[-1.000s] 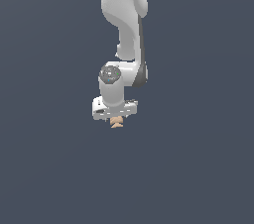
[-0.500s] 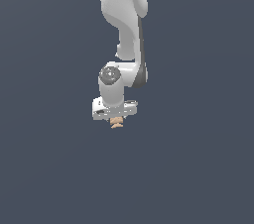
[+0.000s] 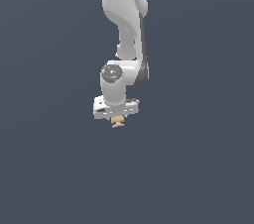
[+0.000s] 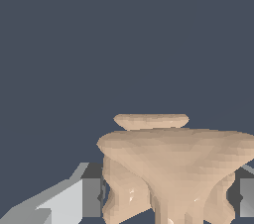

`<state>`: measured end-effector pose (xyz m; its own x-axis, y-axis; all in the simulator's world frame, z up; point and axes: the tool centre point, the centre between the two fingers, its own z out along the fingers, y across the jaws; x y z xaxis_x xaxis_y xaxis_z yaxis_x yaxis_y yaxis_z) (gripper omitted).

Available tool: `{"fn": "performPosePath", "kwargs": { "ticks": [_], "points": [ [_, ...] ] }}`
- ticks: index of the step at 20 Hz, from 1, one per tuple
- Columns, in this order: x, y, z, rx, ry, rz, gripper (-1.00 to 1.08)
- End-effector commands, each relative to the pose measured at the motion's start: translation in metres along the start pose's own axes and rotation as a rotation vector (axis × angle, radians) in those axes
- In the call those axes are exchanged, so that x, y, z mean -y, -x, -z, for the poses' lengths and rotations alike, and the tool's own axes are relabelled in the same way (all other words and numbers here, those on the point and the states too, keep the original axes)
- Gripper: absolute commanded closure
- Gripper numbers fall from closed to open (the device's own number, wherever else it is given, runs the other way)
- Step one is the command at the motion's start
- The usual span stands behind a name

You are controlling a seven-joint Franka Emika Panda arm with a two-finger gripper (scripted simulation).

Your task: Pick up the object and move it to a goal position.

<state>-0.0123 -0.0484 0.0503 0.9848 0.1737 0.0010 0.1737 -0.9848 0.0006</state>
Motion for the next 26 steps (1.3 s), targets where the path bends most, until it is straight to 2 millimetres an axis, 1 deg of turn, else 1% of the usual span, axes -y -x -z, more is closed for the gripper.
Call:
{"fn": "performPosePath", "kwargs": {
  "ticks": [1, 4, 8, 20, 23, 26],
  "points": [
    [0.007, -0.001, 0.008, -0.001, 0.0, 0.001, 1.08],
    [0.019, -0.001, 0.023, -0.001, 0.0, 0.001, 1.08],
    [0.042, -0.001, 0.051, -0.001, 0.0, 0.001, 1.08],
    [0.133, -0.004, 0.164, 0.0, 0.001, 0.001, 1.08],
    [0.152, -0.006, 0.188, 0.001, 0.002, 0.001, 1.08],
    [0.167, -0.008, 0.207, 0.001, 0.001, 0.001, 1.08]
  ]
}}
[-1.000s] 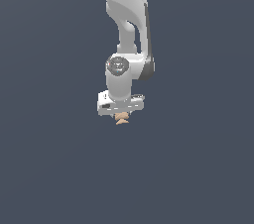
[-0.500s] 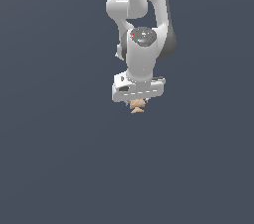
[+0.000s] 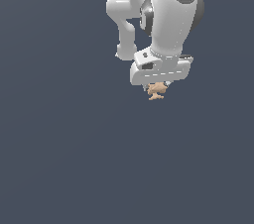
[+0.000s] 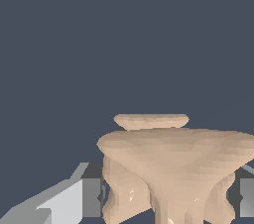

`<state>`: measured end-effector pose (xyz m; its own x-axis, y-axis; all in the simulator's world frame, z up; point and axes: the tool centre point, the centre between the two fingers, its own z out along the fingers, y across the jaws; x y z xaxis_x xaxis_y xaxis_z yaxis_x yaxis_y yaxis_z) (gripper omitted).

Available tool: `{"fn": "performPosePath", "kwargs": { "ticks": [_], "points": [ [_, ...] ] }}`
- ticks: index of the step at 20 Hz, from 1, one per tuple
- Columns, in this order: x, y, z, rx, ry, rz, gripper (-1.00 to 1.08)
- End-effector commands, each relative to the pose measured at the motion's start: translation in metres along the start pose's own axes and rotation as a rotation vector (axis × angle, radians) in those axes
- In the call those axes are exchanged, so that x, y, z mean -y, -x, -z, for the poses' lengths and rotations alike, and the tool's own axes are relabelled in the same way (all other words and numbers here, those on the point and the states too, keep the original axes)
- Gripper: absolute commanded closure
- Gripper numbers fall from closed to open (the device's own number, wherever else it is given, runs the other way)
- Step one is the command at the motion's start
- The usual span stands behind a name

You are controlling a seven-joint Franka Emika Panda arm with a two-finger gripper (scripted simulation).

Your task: Pick up the object and move it to a goal position.

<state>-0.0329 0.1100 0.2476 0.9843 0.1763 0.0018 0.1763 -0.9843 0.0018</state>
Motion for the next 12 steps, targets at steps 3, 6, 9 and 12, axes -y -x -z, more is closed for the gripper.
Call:
{"fn": "performPosePath", "kwargs": {
  "ticks": [3, 6, 9, 12],
  "points": [
    [0.019, -0.002, 0.024, 0.002, 0.0, -0.001, 1.08],
    [0.026, -0.003, 0.033, 0.002, -0.001, -0.001, 1.08],
    [0.03, -0.004, 0.037, 0.002, -0.001, -0.001, 1.08],
    [0.029, -0.005, 0.037, 0.002, -0.002, -0.001, 1.08]
  ]
}}
